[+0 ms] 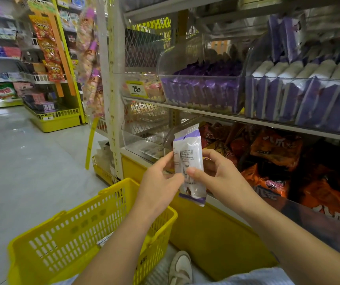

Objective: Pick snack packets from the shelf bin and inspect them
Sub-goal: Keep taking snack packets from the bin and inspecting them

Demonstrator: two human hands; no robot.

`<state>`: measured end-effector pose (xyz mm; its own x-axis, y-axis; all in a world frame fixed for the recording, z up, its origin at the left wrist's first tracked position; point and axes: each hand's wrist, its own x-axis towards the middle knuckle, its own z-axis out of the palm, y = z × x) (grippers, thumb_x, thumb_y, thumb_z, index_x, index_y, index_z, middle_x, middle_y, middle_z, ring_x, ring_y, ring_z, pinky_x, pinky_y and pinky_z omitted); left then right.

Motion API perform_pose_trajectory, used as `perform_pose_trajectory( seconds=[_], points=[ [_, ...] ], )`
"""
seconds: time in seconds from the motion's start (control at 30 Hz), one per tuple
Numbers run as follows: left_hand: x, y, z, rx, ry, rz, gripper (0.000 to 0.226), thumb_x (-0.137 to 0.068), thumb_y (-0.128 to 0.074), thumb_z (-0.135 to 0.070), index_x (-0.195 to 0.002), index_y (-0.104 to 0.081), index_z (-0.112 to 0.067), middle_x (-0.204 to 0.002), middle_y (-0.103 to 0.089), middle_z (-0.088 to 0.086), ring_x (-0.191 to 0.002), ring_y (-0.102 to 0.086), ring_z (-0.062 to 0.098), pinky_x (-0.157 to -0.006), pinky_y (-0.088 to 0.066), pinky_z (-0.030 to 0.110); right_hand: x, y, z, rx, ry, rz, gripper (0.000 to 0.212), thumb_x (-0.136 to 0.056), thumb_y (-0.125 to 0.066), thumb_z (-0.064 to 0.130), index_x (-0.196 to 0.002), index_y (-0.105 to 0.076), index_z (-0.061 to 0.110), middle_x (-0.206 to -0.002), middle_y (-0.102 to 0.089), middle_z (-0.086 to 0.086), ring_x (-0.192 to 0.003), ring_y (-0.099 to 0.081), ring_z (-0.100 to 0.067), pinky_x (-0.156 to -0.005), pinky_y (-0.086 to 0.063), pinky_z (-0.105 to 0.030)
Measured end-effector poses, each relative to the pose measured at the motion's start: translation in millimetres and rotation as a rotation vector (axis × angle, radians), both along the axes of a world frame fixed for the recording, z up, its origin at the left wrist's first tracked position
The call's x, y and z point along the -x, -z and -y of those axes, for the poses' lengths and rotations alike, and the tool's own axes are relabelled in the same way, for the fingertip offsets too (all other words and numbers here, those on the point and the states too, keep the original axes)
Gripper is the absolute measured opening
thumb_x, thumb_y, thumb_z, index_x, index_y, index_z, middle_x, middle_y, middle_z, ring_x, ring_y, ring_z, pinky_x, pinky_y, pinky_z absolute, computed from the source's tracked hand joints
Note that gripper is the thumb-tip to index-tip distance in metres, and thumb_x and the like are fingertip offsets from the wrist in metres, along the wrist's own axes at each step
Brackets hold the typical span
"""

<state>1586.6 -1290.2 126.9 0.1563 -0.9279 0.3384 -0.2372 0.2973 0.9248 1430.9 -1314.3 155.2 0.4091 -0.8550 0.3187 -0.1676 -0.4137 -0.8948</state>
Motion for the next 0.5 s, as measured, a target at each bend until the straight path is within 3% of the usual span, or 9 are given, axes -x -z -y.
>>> perform_pose_trajectory(
  seconds=[0.1, 0.2, 0.3, 0.4, 0.5],
  points=[
    [-2.6, -1.4, -1.2, -0.011, -0.086, -0.019, 0.044, -0.074, -0.059, -0.032, -0.117, -0.063, -0.041, -0.094, -0.072, -0.022, -0.086, -0.068, -0.003, -0.069, -0.058, 0.021, -1.6, -0.8, -3.4, -0.008, -0.022, -0.007, 0.032, -0.090, -0.066, 0.017, -0.120, -0.056, 0.022, -0.117, -0.068, 0.004, -0.106, -0.066, -0.011, -0.093, -0.054, -0.042],
    [-4.4, 0.0, -0.7, -0.044, -0.117, -0.056, 0.042, -0.071, -0.058, -0.036, -0.112, -0.067, -0.031, -0.099, -0.074, -0.008, -0.089, -0.071, 0.009, -0.076, -0.061, 0.036, -2.0, -0.9, -6.3, -0.023, -0.060, -0.003, 0.030, -0.090, -0.065, 0.013, -0.118, -0.057, 0.019, -0.113, -0.070, 0.002, -0.102, -0.068, -0.009, -0.090, -0.056, -0.037],
    [-6.7, 1.8, 0.1, -0.028, -0.175, -0.024, 0.030, -0.071, -0.058, -0.038, -0.099, -0.066, -0.032, -0.091, -0.075, -0.007, -0.082, -0.072, 0.008, -0.070, -0.060, 0.030, 0.2, -0.6, -8.6, -0.025, -0.089, -0.036, 0.032, -0.090, -0.065, 0.014, -0.120, -0.056, 0.015, -0.108, -0.072, 0.002, -0.095, -0.070, -0.010, -0.086, -0.057, -0.034],
    [-7.4, 4.9, 1.4, -0.015, -0.223, 0.037, 0.020, -0.083, -0.061, -0.034, -0.099, -0.068, -0.023, -0.087, -0.075, -0.009, -0.078, -0.071, 0.003, -0.064, -0.056, 0.020, 3.4, 0.2, -10.3, -0.023, -0.104, -0.073, 0.030, -0.090, -0.065, 0.015, -0.118, -0.056, 0.017, -0.106, -0.073, 0.003, -0.093, -0.070, -0.010, -0.085, -0.057, -0.033],
    [-6.0, 1.9, -0.2, 0.004, -0.235, 0.064, 0.019, -0.092, -0.057, -0.036, -0.094, -0.069, -0.021, -0.082, -0.075, -0.008, -0.076, -0.071, 0.005, -0.068, -0.058, 0.028, 6.7, 0.9, -10.8, -0.045, -0.118, -0.060, 0.029, -0.090, -0.065, 0.015, -0.117, -0.057, 0.016, -0.105, -0.073, 0.003, -0.093, -0.071, -0.012, -0.083, -0.058, -0.033]
  ],
)
